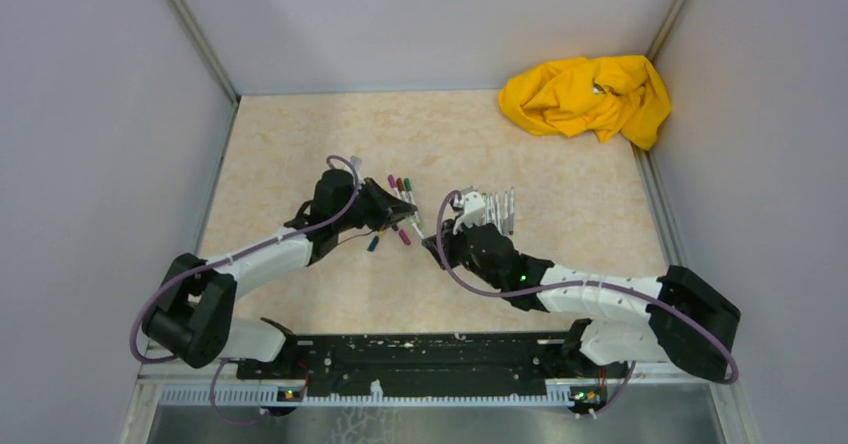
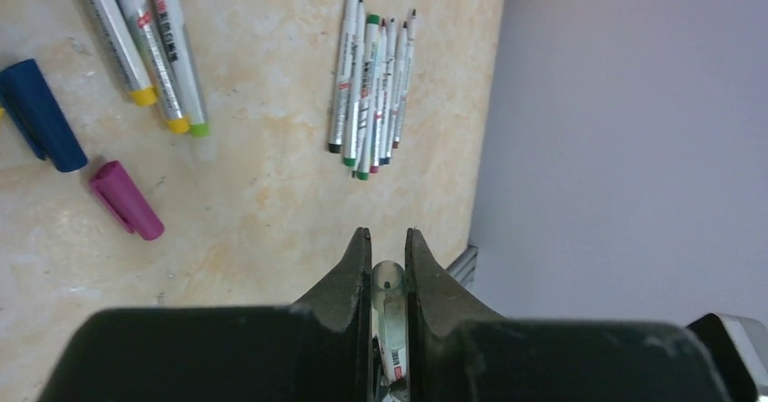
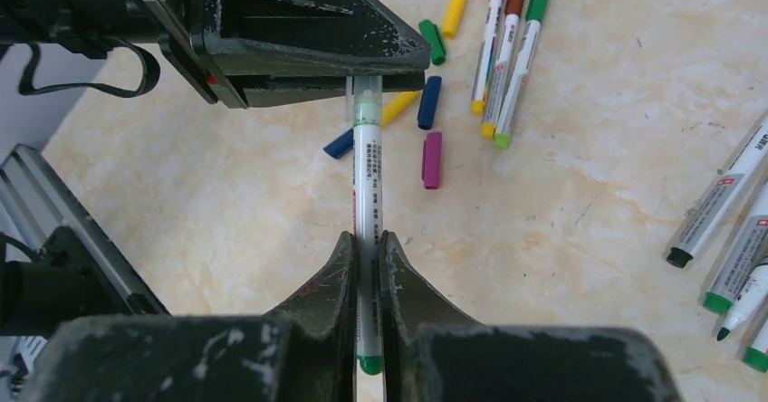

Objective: Open the pen caps

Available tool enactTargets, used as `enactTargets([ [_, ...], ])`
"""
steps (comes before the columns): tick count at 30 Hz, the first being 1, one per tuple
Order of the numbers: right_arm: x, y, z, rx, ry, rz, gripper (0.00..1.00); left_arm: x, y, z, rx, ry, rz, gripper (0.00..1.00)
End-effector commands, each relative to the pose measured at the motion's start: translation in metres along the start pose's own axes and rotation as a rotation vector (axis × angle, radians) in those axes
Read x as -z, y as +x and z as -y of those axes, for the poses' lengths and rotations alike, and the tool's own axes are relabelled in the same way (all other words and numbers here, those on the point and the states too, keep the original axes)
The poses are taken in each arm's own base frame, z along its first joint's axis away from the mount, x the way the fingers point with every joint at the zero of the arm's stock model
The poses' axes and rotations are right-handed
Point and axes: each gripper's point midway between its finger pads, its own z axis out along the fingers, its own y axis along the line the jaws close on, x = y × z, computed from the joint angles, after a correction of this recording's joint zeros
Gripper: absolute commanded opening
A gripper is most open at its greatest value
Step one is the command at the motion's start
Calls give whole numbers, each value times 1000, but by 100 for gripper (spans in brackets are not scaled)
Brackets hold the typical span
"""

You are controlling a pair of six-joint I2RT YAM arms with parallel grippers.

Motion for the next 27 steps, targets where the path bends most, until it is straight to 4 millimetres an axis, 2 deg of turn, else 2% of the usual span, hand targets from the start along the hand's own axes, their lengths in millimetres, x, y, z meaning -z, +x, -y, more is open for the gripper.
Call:
enactTargets([
  [1,32,65,29,33,74,-194,0,13,-89,29,33,72,269,0],
  [7,42,64,35,28,96,-178,0,15,-99,28,105,104,269,0],
  [11,44,66,38,25,104,-168,0,15,-98,33,128,142,253,0],
  [16,43,47,37,48,129,-132,0,15,-88,40,98,179,192,0],
  [17,43,41,37,53,133,-123,3,16,-86,42,77,181,183,0],
  [23,48,2,21,71,106,-54,41,14,-69,40,-64,182,114,0],
  [27,47,-17,11,81,88,-25,49,11,-53,33,-129,177,73,0],
])
